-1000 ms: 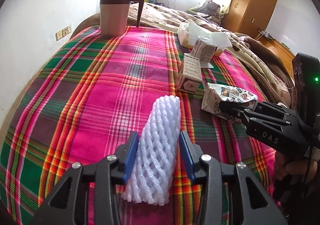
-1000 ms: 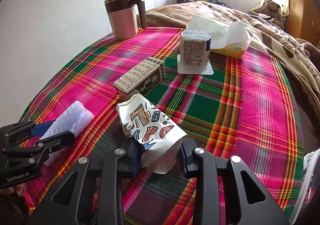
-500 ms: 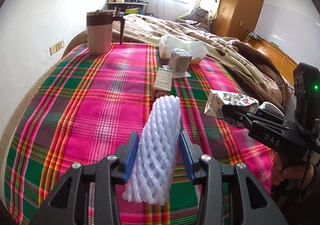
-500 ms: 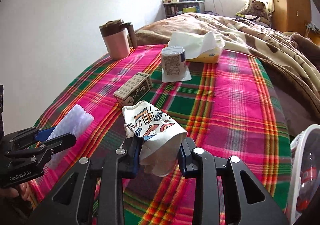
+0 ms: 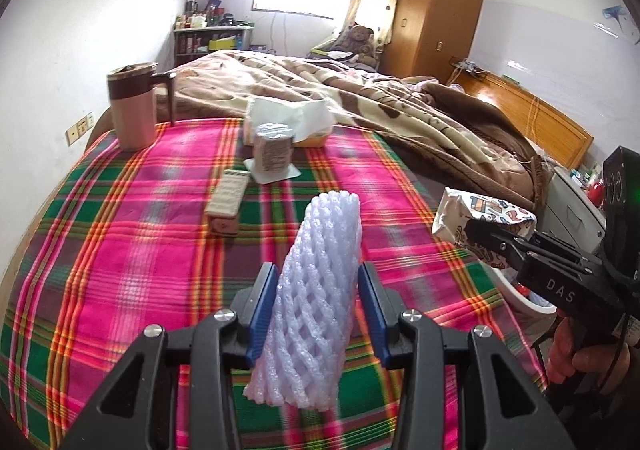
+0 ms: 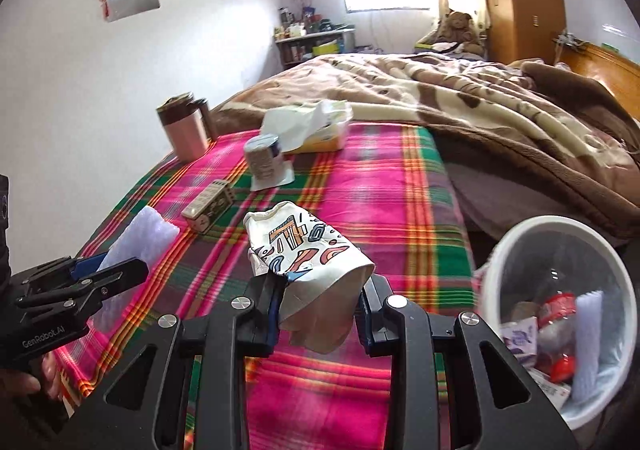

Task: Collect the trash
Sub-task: 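Carry the foam sleeve and patterned paper cup over the white bin, then open both tools to drop the foam sleeve and paper cup into the bin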

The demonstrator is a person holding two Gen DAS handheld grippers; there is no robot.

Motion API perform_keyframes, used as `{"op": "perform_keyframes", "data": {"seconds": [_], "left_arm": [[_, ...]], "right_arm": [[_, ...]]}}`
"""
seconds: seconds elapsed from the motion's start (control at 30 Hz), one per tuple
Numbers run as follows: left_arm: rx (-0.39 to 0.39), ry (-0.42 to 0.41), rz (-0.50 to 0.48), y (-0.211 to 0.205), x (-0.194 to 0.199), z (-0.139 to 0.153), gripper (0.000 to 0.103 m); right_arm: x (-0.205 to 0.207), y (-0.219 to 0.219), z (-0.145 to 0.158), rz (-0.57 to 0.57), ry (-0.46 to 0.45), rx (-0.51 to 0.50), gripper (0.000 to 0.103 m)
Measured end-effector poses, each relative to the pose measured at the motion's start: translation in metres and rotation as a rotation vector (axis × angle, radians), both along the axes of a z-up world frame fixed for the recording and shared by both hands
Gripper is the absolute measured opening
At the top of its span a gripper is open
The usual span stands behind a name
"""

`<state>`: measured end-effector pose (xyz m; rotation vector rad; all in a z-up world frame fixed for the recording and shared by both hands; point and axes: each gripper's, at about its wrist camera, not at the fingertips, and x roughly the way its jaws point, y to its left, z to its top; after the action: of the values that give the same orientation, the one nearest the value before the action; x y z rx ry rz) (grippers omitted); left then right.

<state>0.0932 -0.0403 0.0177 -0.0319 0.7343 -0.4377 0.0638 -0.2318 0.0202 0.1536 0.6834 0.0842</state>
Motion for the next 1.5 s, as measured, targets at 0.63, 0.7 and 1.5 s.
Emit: {"op": "perform_keyframes", "data": {"seconds": [0.63,0.7,1.5], "left_arm": [[0.024,-0.056,-0.177,-0.122,-0.009,0.019,0.043],[0.025,-0.055,-0.197,-0.135,-0.009,0.02,0.043],[0.078,0.02,-0.378,-0.28,-0.003,-0.011,0.044]], "right_arm": [[-0.049,-0.107,0.008,-0.275,-0.028,-0.003,0.031],[-0.053,-0.116,0.008,-0.303,-0.029,-0.007,0.031],[-0.064,-0.204,-0.027,-0.502,0.108,-0.039,0.031]]}}
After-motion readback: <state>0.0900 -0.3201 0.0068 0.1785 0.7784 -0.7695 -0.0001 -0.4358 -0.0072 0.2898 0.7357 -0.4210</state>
